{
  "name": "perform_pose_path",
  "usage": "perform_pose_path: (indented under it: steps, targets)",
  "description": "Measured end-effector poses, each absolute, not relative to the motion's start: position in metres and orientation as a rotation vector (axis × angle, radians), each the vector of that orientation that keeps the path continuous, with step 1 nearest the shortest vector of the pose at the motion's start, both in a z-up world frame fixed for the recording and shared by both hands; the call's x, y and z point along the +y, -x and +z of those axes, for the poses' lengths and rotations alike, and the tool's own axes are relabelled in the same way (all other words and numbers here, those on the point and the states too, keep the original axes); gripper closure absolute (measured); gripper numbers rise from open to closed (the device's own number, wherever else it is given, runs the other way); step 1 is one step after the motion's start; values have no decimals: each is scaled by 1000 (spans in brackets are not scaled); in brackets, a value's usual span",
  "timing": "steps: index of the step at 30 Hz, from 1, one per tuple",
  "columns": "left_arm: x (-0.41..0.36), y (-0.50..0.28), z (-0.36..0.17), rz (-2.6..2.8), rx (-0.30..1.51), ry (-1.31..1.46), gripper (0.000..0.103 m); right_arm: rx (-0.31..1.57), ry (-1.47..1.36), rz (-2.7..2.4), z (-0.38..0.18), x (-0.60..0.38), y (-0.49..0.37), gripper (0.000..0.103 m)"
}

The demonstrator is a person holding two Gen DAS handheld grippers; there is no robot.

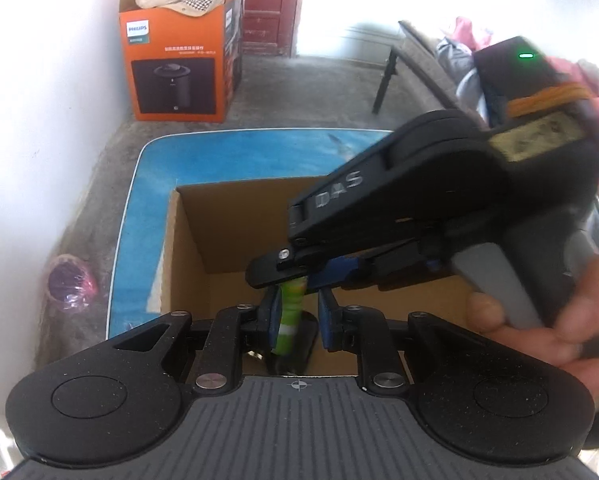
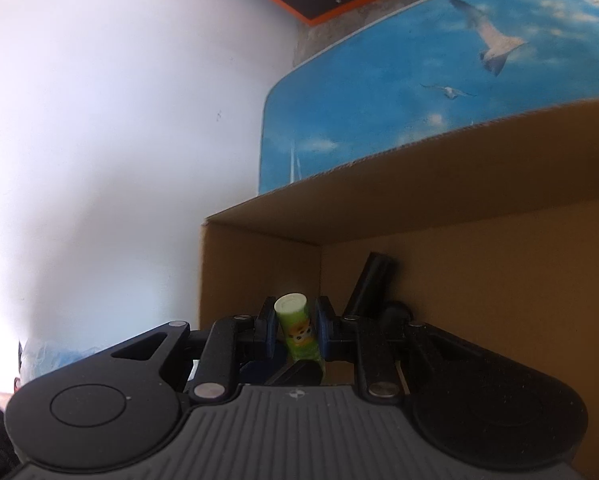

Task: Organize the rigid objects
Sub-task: 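Carry the glue stick into the cardboard box and open the right tool, then lift the open right tool out of the cardboard box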

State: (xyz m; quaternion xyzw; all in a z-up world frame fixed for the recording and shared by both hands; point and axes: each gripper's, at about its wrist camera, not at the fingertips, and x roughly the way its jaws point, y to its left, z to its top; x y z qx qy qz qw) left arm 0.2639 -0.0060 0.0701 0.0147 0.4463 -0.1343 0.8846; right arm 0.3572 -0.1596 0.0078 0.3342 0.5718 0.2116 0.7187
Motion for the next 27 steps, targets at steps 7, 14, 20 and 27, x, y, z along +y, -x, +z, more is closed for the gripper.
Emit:
perform_pose_path:
  steps: [7,14,20,27]
  targets:
    - [0,-265,69,-258,944,-14,67,1313,-740,422,-18,-153,-381,71]
    - [8,-244,90,-269,885,7,47,1239,-723,420,7,-174,-357,54]
    - [16,-192,125,-321,787,33,32,1116,-711,442,52,-210,-300,53]
    - [24,-114,149,-398,680,45,7,900,-684,470,108,-262,-180,47]
